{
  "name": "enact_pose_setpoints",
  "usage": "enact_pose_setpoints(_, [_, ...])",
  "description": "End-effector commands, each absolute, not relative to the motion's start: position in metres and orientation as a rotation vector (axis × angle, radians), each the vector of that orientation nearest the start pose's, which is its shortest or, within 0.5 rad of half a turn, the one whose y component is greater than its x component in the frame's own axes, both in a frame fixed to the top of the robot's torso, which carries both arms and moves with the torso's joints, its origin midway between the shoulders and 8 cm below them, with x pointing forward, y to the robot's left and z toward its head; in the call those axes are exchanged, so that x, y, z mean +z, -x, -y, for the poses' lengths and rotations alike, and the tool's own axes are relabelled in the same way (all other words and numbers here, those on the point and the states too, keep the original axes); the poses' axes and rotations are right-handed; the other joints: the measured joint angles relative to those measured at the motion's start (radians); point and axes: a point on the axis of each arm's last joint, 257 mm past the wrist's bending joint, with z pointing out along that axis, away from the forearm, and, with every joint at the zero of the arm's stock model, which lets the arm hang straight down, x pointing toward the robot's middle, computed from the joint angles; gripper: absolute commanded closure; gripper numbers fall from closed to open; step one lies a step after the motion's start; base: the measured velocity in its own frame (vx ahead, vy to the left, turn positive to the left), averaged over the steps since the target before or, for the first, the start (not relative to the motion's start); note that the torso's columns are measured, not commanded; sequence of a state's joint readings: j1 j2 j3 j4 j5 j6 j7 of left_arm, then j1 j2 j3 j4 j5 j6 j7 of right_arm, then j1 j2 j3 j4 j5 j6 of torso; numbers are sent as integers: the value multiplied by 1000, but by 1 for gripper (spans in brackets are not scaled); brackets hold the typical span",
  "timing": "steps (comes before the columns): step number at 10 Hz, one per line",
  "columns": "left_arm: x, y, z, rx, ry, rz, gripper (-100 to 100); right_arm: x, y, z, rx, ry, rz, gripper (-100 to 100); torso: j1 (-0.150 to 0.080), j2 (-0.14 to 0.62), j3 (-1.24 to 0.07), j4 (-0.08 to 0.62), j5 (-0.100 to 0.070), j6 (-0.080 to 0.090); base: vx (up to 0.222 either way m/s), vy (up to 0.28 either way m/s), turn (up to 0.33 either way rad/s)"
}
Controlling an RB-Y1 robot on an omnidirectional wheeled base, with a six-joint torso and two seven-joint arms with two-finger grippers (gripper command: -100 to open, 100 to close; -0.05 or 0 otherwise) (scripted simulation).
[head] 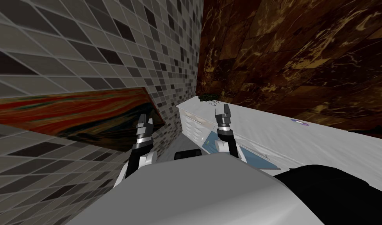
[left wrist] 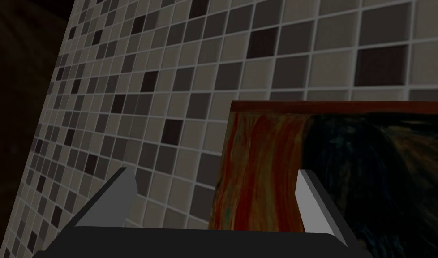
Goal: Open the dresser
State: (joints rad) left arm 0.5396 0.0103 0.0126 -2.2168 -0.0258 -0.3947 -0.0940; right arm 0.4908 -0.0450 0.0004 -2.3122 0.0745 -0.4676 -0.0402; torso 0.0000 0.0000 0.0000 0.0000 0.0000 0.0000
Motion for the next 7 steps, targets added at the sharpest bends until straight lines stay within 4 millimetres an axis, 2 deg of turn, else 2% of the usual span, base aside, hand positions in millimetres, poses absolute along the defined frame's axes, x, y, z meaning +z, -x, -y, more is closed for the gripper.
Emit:
enact_pose_setpoints(1, [-40,-366,-292,-1122,755,-801,0,34,-345,264,1298,-588,-677,0,0,40,-82,41,0,0,0,0,0])
enact_pose_setpoints(7, [-39,-366,-292,-1122,754,-800,0,35,-345,264,1298,-588,-676,0,0,470,-939,470,0,0,0,0,0])
